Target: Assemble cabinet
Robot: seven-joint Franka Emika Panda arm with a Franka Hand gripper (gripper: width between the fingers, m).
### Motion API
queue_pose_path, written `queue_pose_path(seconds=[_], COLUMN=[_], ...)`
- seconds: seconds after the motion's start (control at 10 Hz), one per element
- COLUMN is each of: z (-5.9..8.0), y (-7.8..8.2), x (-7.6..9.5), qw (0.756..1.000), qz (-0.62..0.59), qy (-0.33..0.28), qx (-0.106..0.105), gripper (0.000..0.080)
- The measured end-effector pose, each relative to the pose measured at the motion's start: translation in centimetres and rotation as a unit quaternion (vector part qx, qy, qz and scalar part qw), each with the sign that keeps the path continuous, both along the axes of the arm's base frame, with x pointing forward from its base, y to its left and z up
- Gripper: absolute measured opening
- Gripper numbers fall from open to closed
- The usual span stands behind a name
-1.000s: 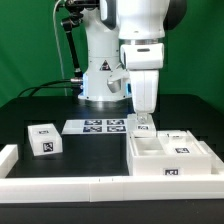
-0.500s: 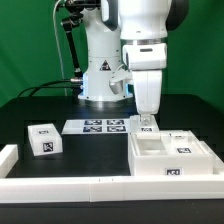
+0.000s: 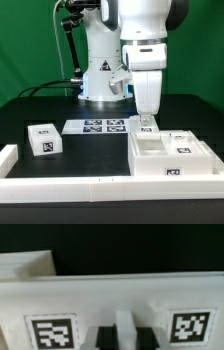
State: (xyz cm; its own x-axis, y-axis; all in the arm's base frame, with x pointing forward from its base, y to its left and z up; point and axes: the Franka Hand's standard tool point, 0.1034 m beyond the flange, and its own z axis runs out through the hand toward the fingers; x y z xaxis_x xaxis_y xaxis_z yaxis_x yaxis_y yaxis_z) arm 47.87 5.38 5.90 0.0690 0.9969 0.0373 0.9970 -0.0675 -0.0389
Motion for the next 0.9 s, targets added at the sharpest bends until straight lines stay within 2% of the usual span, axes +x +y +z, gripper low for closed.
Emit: queue_pose_path(seconds=[0.9], z=[0.0], y=[0.1], x=[7.9], qw=[0.999], qz=[-0.002], qy=[-0.034], qx=[0.018], gripper=[0.0069])
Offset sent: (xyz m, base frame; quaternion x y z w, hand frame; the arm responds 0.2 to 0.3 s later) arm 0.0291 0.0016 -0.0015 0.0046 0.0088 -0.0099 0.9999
